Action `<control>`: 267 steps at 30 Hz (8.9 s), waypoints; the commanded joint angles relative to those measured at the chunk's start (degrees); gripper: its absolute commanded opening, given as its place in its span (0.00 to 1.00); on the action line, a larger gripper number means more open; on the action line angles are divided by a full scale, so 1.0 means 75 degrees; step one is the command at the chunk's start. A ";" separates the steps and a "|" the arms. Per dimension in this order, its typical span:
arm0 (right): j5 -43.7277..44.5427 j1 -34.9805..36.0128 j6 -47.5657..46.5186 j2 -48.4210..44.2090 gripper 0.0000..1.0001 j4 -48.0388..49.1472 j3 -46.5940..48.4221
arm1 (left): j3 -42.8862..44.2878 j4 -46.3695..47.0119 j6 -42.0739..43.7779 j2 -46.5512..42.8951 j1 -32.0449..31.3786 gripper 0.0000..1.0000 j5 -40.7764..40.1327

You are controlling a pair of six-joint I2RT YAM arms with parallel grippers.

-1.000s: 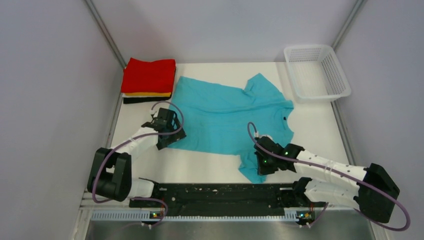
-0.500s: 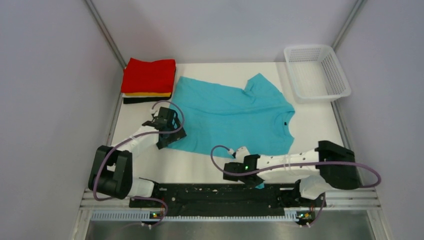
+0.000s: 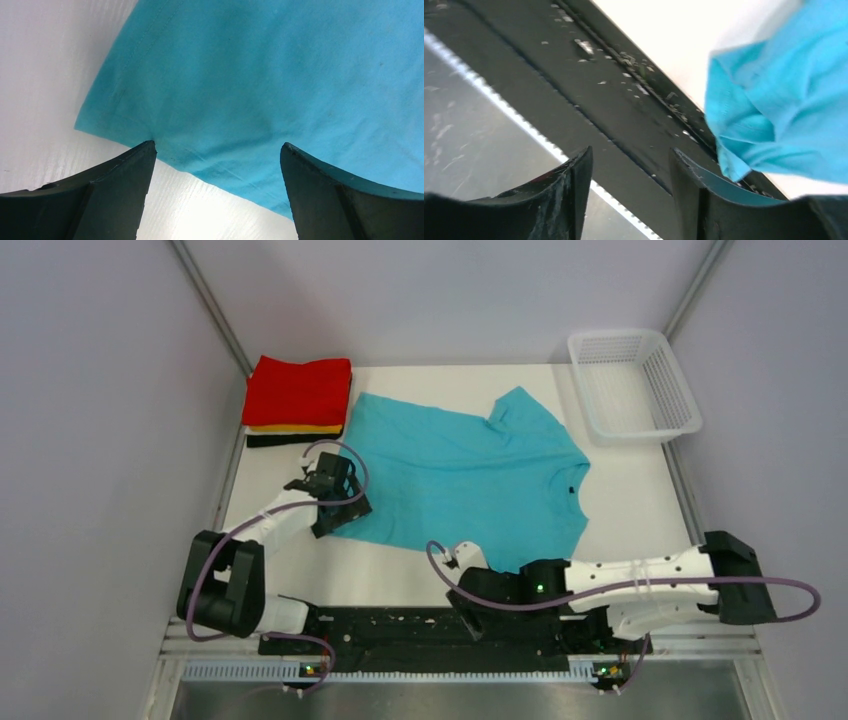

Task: Fold and stack the t-shirts
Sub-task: Flatten out the tshirt, then grab the side of the flattened tshirt closest away from the robot with both arms, then fold the flattened tshirt in 1/3 of the way, then grab the side of the flattened tshirt furthest away from the robot with both arms

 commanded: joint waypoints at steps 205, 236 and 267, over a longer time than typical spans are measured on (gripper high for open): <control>-0.0971 -0.6499 -0.2186 0.0922 0.99 0.3429 -0.0284 | 0.2116 0.0059 -0.0311 0.0113 0.1331 0.83 0.1677; -0.2068 -0.9238 -0.0882 -0.1574 0.99 0.1518 -0.2688 | -0.1591 0.0596 -0.1258 -0.0311 0.0381 0.80 0.2149; -0.1154 -0.9228 -0.0392 -0.3597 0.99 0.0827 -0.1112 | 0.0299 -0.1359 -0.0868 -0.2789 -0.0144 0.90 0.0119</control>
